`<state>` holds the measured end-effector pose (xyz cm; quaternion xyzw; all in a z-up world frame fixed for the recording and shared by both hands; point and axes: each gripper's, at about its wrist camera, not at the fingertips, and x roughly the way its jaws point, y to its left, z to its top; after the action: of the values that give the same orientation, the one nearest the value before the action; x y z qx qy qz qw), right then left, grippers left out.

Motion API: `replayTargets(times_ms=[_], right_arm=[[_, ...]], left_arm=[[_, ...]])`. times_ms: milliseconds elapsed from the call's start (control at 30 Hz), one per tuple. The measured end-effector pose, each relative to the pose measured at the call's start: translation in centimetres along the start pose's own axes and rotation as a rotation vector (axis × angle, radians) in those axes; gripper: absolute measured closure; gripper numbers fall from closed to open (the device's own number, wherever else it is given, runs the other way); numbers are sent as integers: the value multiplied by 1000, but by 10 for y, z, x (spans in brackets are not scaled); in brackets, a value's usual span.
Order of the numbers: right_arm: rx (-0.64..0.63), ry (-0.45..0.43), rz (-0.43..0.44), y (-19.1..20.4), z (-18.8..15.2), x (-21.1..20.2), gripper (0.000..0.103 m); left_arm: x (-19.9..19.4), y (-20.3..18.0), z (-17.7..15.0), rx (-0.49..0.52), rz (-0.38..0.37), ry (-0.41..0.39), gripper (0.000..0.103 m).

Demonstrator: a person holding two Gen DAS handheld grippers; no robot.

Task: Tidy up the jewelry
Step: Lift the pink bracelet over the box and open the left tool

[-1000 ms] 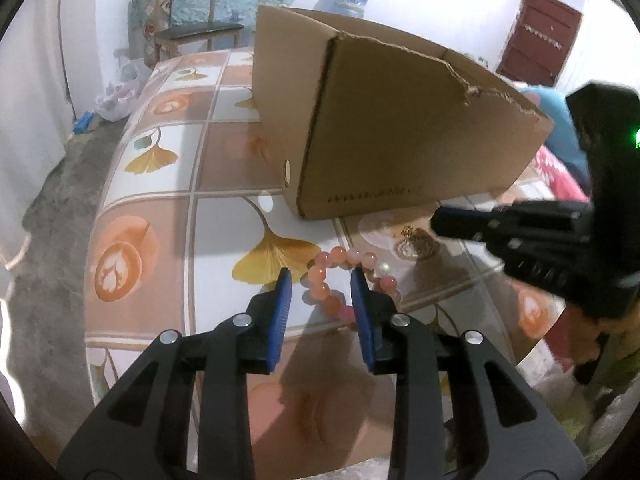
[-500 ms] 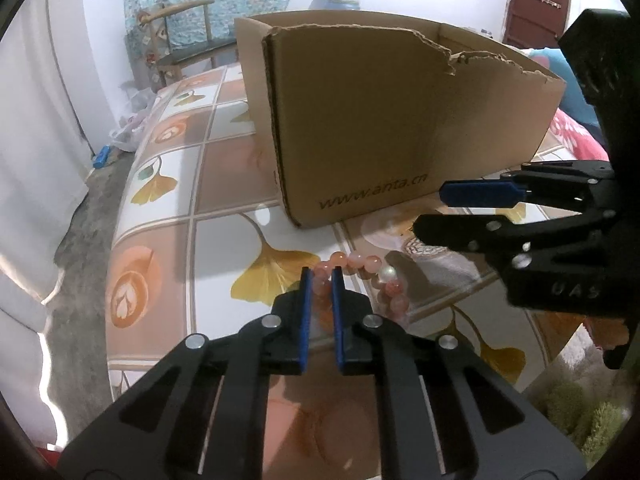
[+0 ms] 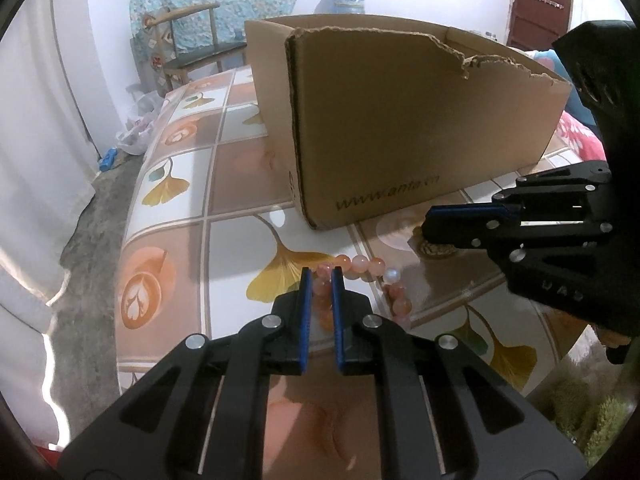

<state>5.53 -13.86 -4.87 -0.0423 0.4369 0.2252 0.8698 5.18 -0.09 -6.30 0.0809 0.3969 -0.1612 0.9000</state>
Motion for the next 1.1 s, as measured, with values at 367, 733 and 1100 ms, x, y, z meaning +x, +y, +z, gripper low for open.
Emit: replayTargets(times_ms=[367,733,1100], right_arm=[[41,-112,24,-16,8,-53,100],[-62,-369,18,-16,40,-138,101],[-92,-450,-31,-94,87,-164,101]], left_arm=[[-32,-6,7,15,5,-78,94],[-116,-29,64,136,-44,-323,94],[-110,-46,158,213,-171,-346,94]])
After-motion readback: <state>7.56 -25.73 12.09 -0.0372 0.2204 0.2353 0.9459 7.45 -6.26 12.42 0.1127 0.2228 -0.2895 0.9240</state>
